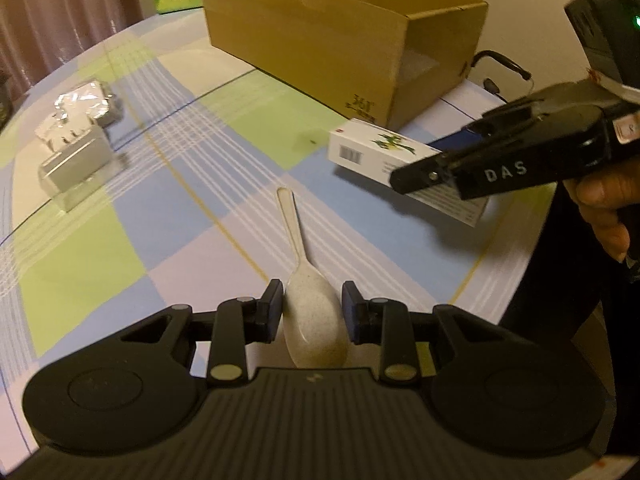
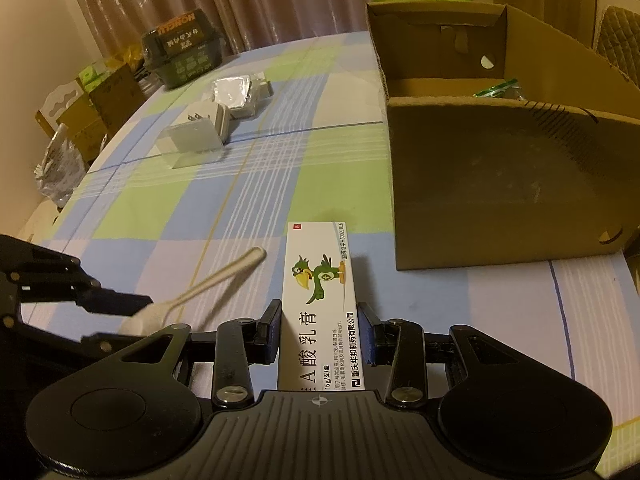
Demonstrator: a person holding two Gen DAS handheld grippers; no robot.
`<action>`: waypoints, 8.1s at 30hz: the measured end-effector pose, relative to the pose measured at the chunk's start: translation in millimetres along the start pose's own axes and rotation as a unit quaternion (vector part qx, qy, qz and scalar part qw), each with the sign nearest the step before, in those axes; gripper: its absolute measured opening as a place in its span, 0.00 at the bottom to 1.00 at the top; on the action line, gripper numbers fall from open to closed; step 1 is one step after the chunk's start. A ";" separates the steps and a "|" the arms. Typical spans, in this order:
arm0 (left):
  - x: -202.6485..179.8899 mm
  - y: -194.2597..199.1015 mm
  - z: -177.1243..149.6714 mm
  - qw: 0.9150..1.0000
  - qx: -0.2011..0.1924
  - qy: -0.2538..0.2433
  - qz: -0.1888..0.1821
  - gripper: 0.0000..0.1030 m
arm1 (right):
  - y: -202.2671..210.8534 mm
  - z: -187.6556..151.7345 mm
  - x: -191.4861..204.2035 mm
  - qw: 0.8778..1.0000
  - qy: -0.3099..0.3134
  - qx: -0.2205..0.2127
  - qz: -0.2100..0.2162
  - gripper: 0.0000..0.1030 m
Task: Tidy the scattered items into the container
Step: 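Lift the spoon with the left gripper while the right carries the ointment box, then lower the ointment box and spoon into the cardboard box and open both grippers, then move both grippers back over the chargers and clear case on the table, then grasp the white charger with the right gripper while the left grasps the clear plastic case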
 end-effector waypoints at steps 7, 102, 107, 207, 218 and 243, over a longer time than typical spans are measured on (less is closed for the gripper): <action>4.5 -9.4 -13.2 0.999 0.005 0.007 0.035 0.27 | -0.8 -0.9 3.5 1.000 0.002 0.001 0.002 0.34; -58.2 -1.9 232.8 0.989 -0.150 0.015 0.001 0.29 | 83.5 132.5 -145.1 0.984 -0.034 -0.143 -0.098 0.34; -52.5 4.0 233.6 0.987 -0.159 0.021 0.002 0.29 | 76.5 139.4 -142.2 0.985 -0.034 -0.143 -0.093 0.35; 246.7 -27.3 51.1 0.958 -0.132 0.188 0.171 0.82 | -140.5 194.1 68.1 0.994 0.085 -0.055 0.028 0.76; 293.8 -7.9 33.5 0.947 -0.140 0.224 0.185 0.82 | -188.8 198.2 123.0 0.993 0.097 -0.058 0.043 0.76; 317.3 -2.6 27.2 0.946 -0.140 0.234 0.177 0.82 | -246.0 200.6 136.5 0.996 0.081 -0.033 -0.013 0.63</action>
Point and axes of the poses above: each gripper's, at about its wrist camera, not at the fingertips, and y roughly against the way its jaws point, x to its left, z to its top, the point moved 9 cm from there along -y, roughly the way its jaws point, and after that the axes turned 3 degrees about y, right-handed, at the moved point
